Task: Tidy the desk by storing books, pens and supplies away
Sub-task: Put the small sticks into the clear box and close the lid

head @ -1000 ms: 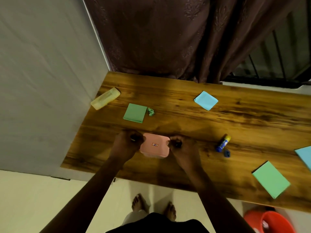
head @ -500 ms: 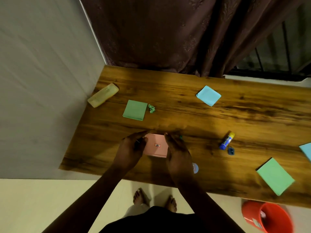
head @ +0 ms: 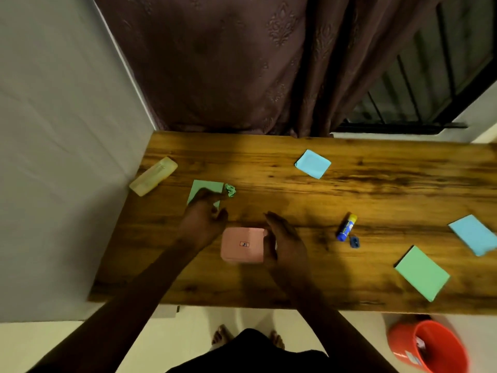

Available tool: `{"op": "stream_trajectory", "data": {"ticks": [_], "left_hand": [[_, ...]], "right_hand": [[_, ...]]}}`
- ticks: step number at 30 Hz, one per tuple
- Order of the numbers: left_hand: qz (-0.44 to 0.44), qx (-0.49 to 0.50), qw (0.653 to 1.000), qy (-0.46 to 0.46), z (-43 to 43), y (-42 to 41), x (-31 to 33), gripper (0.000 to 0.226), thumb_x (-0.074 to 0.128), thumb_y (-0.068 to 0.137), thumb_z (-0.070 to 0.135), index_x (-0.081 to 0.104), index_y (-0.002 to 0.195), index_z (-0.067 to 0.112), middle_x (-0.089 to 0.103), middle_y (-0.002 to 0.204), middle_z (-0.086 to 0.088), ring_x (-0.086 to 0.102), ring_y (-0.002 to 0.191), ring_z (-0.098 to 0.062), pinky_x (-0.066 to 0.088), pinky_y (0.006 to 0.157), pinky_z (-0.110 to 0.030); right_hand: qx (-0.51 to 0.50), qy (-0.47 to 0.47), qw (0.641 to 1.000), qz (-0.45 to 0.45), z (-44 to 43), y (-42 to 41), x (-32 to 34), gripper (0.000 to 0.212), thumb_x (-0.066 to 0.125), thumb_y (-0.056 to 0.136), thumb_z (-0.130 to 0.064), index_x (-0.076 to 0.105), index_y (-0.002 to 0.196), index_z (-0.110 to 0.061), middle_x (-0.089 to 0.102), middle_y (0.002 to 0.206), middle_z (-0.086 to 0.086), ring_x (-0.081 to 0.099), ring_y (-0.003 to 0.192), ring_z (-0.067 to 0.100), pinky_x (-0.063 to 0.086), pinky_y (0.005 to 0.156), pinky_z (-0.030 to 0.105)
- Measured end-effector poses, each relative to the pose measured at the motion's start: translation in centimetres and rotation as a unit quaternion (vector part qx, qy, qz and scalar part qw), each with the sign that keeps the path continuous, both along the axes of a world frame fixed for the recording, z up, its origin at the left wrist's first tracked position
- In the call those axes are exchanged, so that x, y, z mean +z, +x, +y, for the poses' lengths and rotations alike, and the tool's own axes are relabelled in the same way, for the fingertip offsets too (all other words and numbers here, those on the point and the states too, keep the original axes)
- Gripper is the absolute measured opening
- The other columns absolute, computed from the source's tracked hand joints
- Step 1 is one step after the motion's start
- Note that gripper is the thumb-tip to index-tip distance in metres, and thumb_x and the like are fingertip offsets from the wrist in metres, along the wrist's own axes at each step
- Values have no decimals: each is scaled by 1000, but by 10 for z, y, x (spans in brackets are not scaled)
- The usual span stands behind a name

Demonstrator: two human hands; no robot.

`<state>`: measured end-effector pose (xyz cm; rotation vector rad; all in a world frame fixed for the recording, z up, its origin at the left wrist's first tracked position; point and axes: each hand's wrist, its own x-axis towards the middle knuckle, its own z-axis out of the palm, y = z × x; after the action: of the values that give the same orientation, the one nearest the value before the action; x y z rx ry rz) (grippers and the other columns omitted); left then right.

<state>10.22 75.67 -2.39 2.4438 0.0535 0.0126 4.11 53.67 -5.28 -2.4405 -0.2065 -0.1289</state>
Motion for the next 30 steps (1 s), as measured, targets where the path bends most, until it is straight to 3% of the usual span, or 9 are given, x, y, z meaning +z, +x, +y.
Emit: {"op": "stream_trajectory", "data": {"ticks": [3, 8, 12, 16, 24, 30], "left_hand": [[-20, -28, 998, 45, -2, 37, -9, 46, 72, 88, 16, 62, 133, 21, 54, 134, 0, 65, 107, -21, 57, 92, -35], [12, -67, 992, 102, -6, 75, -35, 58, 73, 83, 13, 59, 139, 16, 49, 144, -7, 56, 127, -30, 49, 108, -46], [52, -60, 990, 113, -14, 81, -44, 45, 69, 89, 9, 61, 133, 6, 57, 138, -16, 53, 129, -37, 41, 113, -48], [44, -73, 991, 107, -15, 81, -44, 30, 67, 90, 11, 68, 119, 8, 67, 122, -17, 60, 116, -37, 48, 104, -47], [-36, -164, 984, 62, -63, 74, -2, 22, 70, 91, 22, 75, 112, 25, 74, 112, -4, 69, 98, -24, 58, 89, -36], [-47, -211, 976, 12, -132, 51, 32, 19, 73, 88, 26, 76, 107, 27, 75, 102, 0, 67, 99, -25, 56, 83, -33]], "right_hand": [[-33, 0, 999, -10, -1, 1, 6, 43, 58, 101, -21, 56, 144, -20, 57, 148, 2, 55, 134, 20, 38, 111, 23], [-54, 49, 997, -37, -7, -12, 22, 24, 63, 99, -21, 68, 122, -25, 71, 124, -2, 67, 112, 13, 46, 98, 15], [-73, 73, 994, -44, -18, -20, 26, 23, 61, 98, -20, 70, 119, -21, 72, 119, -1, 68, 109, 15, 55, 94, 30], [-119, 53, 990, -61, -28, -28, 20, 23, 63, 94, -15, 71, 116, -12, 74, 116, 5, 70, 105, 22, 58, 90, 36], [-193, 58, 979, -10, -52, -48, 24, 25, 58, 98, -22, 67, 121, -21, 71, 121, -3, 67, 108, 14, 58, 84, 37], [-248, 83, 965, -8, -91, -62, 29, 26, 59, 98, -23, 68, 122, -26, 70, 124, -11, 67, 111, 9, 58, 81, 33]]}}
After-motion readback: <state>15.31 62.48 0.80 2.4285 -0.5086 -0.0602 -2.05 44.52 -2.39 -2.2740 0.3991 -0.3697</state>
